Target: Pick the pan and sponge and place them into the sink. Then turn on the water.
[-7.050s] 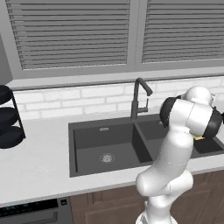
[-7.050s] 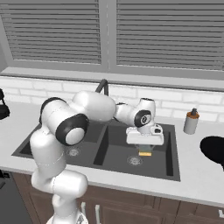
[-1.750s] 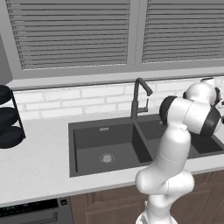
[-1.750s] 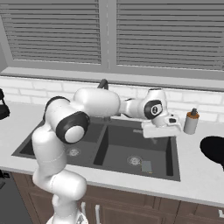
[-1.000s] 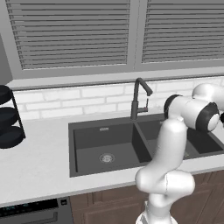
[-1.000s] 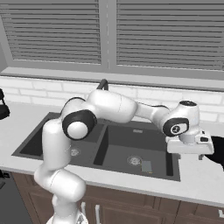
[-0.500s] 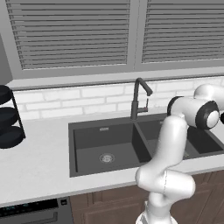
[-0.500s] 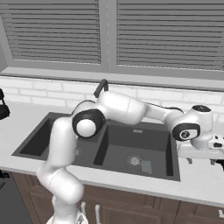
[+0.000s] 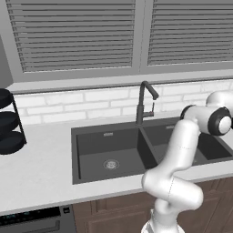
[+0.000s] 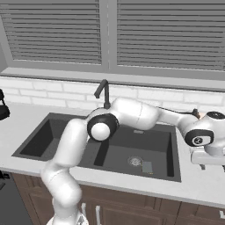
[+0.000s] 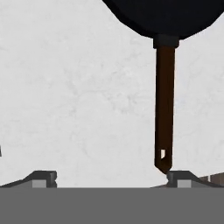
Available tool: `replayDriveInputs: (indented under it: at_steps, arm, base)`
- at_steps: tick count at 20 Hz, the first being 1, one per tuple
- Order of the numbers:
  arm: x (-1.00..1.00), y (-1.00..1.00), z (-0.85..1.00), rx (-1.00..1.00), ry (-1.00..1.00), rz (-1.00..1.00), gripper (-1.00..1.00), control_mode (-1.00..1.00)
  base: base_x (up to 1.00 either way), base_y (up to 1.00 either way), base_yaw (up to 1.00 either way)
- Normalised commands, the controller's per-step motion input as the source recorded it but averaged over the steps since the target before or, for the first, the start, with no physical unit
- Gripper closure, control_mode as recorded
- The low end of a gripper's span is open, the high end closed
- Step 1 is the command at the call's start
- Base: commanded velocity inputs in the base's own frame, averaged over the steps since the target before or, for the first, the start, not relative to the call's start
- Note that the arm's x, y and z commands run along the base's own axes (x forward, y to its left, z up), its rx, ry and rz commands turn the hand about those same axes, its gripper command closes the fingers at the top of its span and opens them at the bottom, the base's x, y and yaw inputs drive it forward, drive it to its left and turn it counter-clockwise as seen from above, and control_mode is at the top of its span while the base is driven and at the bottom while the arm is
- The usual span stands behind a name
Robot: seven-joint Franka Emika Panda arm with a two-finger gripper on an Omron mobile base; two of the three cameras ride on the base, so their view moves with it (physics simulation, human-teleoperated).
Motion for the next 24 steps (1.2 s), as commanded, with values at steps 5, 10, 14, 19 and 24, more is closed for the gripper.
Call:
replayDriveInputs:
  at_steps: [5, 10, 14, 19, 24]
  arm:
    - [0.00, -0.43, -0.09, 0.02, 0.00, 0.00, -1.00, -1.00]
    - [0.00, -0.30, -0.11, 0.02, 0.00, 0.00, -1.00, -1.00]
    - [0.00, -0.21, -0.24, 0.00, 0.00, 0.00, -1.00, -1.00]
    - [0.08, -0.05, -0.48, 0.02, 0.00, 0.00, -1.00, -1.00]
    - [0.09, -0.16, -0.35, 0.06, 0.00, 0.00, -1.00, -1.00]
  base:
    - [0.00, 0.00, 0.00]
    - [0.00, 0.00, 0.00]
    - [0.00, 0.00, 0.00]
    - [0.00, 0.00, 0.00]
    - [0.00, 0.00, 0.00]
